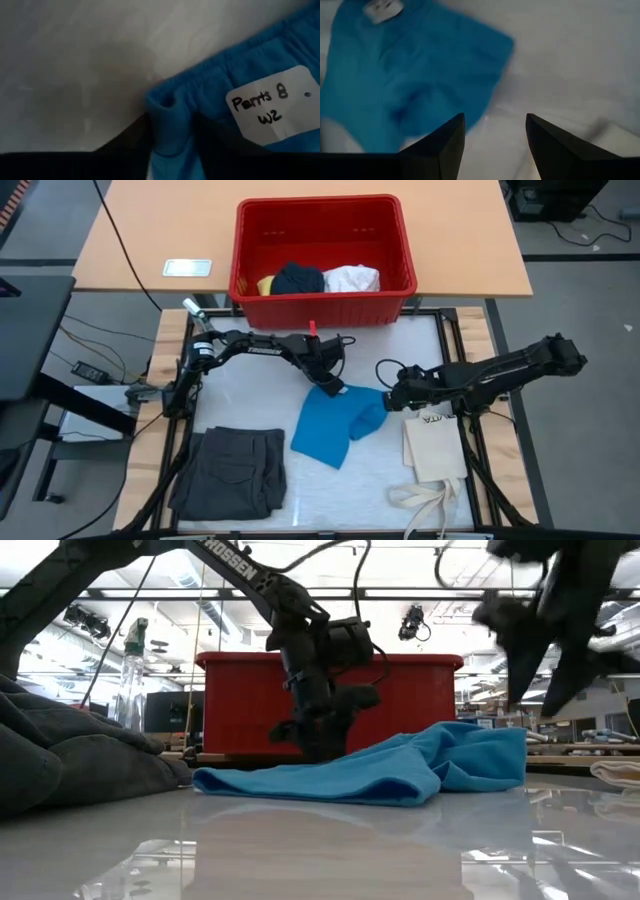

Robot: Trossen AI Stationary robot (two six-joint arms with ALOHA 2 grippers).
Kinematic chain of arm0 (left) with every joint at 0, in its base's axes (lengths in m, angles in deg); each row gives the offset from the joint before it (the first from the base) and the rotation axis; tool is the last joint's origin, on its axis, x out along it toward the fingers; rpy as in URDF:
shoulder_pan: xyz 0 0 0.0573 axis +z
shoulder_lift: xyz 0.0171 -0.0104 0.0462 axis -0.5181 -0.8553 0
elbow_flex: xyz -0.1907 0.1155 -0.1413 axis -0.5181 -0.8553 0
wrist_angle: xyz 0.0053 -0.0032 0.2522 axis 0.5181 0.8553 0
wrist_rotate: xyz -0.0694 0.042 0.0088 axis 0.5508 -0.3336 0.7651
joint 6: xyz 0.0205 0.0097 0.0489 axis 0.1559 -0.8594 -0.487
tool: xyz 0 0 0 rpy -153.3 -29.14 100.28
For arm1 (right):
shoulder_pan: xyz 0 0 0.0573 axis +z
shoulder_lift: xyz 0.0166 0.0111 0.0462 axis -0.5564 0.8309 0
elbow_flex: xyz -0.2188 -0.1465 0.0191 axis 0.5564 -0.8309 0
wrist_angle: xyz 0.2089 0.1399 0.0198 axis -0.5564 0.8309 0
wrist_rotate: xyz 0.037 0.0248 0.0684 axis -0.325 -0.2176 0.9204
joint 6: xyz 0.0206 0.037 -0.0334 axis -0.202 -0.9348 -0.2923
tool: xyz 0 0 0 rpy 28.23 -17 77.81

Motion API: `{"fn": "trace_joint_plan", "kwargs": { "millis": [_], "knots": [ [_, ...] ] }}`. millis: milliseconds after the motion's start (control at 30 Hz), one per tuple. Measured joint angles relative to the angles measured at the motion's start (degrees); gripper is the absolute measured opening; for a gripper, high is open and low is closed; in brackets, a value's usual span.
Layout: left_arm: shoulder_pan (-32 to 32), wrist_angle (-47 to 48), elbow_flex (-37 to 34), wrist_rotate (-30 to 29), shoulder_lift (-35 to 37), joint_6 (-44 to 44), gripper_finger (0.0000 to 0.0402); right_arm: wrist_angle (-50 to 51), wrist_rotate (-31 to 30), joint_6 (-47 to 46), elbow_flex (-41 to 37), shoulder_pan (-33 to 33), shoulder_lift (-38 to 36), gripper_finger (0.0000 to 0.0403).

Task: Fold laundry
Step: Fold the blue shorts

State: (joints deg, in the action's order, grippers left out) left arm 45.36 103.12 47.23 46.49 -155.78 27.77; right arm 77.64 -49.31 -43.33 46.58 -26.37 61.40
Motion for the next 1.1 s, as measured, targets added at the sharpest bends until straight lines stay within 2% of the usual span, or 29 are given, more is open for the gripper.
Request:
{"fn": "trace_joint_plan", "kwargs": {
  "millis": [133, 233, 367, 633, 867, 967, 1100],
  "knots": [
    [0.0, -0.3, 0.0, -0.2, -0.1, -0.3, 0.0071, -17.1, 1.1, -1.7, -10.5, -5.9, -0.1, 0.0214],
    [0.0, -0.6, 0.0, -0.2, -0.1, -0.8, 0.0040, -30.5, 1.6, -2.8, -17.1, -9.9, -0.1, 0.0214],
    [0.0, -0.6, 0.0, -0.2, -0.2, -1.1, 0.0029, -34.0, 2.6, -4.2, -21.3, -13.7, -0.2, 0.0214],
    [-0.1, -0.7, -0.1, -0.2, -0.3, -2.8, 0.0049, -38.7, 5.0, 0.8, -21.8, -18.5, 0.9, 0.0206],
    [0.5, -1.0, -0.2, 0.3, -0.3, -3.8, 0.0046, -48.2, 12.7, 1.9, -21.8, -20.7, 8.1, 0.0141],
    [1.0, -1.1, -0.2, 0.2, -0.3, -4.1, 0.0046, -50.0, 13.2, 2.8, -21.7, -20.3, 10.4, 0.0112],
    [1.5, -1.2, -0.2, 0.5, -0.3, -5.5, 0.0042, -50.5, 13.9, 7.9, -21.8, -21.3, 10.5, 0.0043]
  ]
}}
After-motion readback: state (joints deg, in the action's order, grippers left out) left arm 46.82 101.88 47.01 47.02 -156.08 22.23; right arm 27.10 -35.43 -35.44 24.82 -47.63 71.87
